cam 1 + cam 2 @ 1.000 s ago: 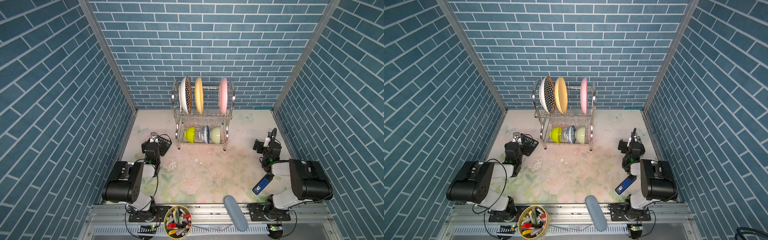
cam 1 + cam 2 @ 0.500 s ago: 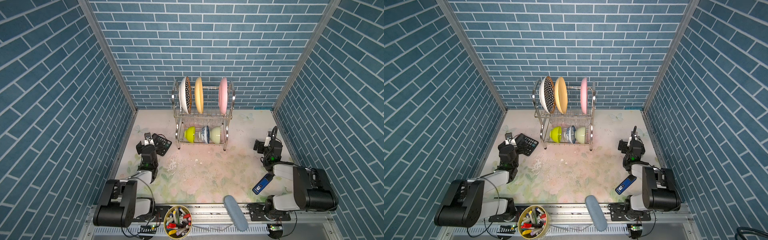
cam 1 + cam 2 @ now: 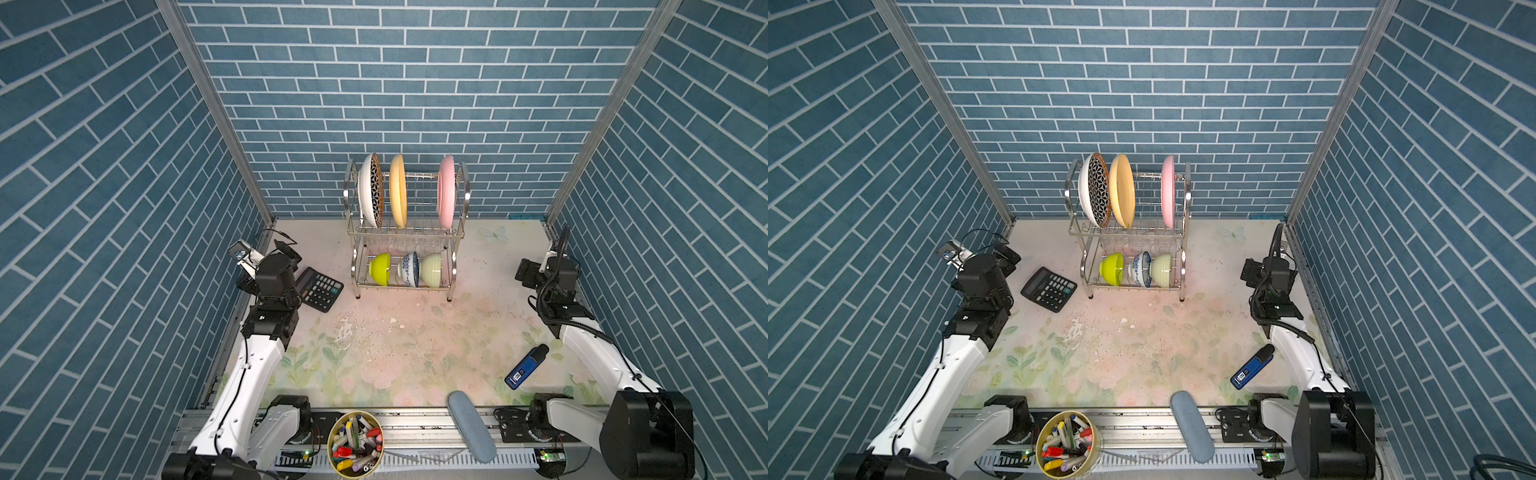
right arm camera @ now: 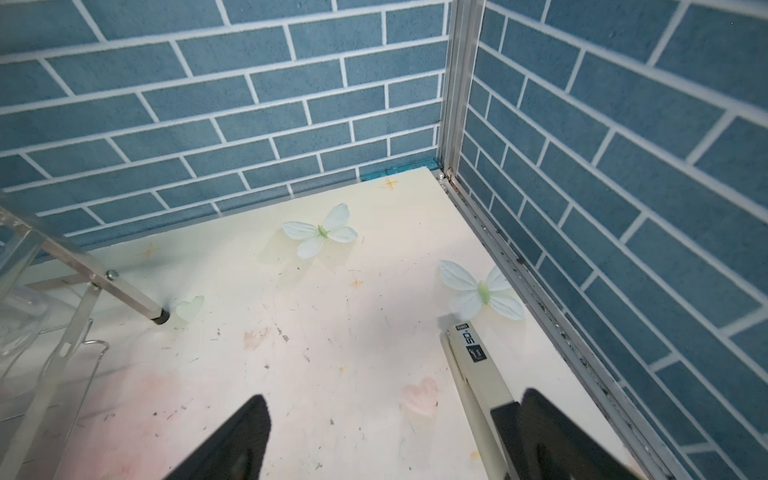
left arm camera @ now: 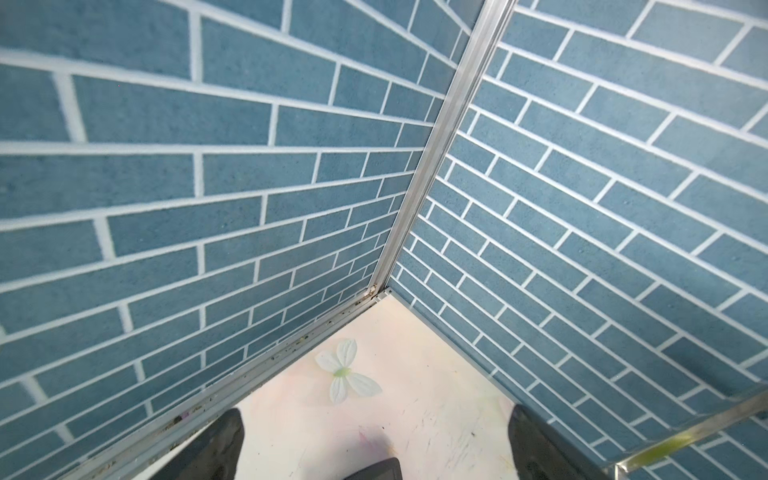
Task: Unload the mixed dishes from the dish rack
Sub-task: 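Raise both arms from rest and reach toward the dish rack, then move the right gripper to the pink plate rim while the left approaches the rack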
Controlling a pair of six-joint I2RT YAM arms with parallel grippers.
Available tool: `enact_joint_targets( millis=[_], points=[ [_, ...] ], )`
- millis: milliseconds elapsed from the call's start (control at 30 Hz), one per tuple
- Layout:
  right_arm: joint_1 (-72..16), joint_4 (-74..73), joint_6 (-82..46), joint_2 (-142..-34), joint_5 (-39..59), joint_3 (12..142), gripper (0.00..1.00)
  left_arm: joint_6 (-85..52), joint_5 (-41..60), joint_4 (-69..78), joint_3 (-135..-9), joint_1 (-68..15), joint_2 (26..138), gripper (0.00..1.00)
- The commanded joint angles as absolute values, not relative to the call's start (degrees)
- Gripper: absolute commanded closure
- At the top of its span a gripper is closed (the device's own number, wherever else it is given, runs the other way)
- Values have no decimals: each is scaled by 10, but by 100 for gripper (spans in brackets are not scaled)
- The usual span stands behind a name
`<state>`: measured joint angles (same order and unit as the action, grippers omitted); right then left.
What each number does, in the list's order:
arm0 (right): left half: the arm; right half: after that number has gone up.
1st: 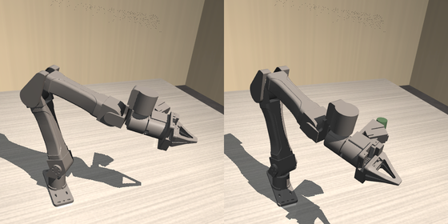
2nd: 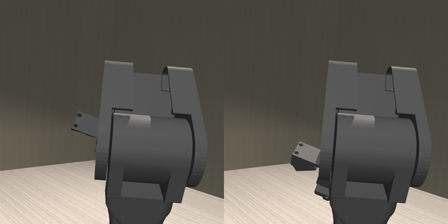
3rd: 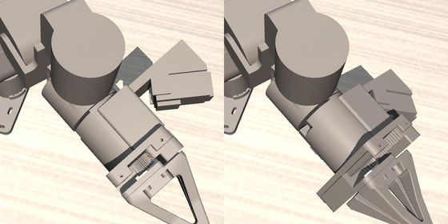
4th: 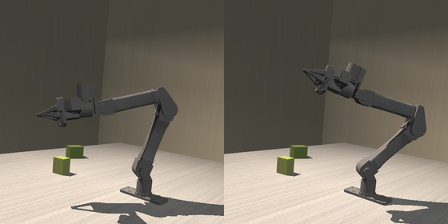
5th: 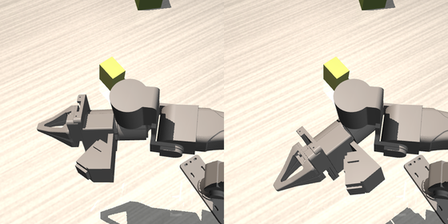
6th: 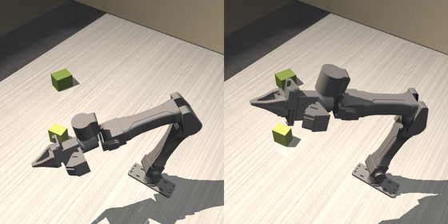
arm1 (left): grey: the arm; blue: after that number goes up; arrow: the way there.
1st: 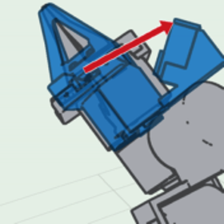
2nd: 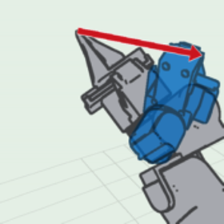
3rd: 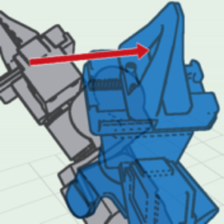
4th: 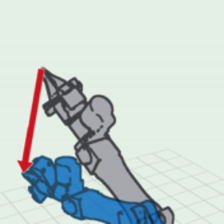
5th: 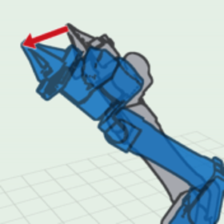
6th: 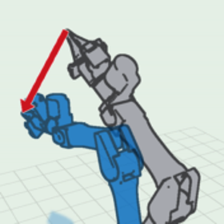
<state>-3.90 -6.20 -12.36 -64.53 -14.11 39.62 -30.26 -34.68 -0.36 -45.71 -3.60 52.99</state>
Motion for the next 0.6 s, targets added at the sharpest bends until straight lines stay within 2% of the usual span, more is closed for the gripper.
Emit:
enact_joint_targets(
  millis=[0,67,133,267,300,367,567],
  points=[
    [-50,30,-144,-617,-134,425,13,-341,-326,-105,-471,-33,510,0],
    [-52,53,-144,-608,-126,439,23,-340,-313,-123,-487,-33,503,0],
    [-54,80,-145,-608,-112,459,40,-331,-291,-136,-505,-33,502,0],
    [-55,138,-161,-620,-93,507,93,-301,-224,-161,-556,-33,520,18],
    [-55,151,-167,-624,-88,520,100,-295,-204,-172,-574,-33,531,22],
    [-55,173,-176,-634,-73,549,100,-278,-161,-190,-609,-33,555,26],
    [-61,226,-169,-682,63,661,100,-232,34,-177,-691,-34,633,28]
  ],
)
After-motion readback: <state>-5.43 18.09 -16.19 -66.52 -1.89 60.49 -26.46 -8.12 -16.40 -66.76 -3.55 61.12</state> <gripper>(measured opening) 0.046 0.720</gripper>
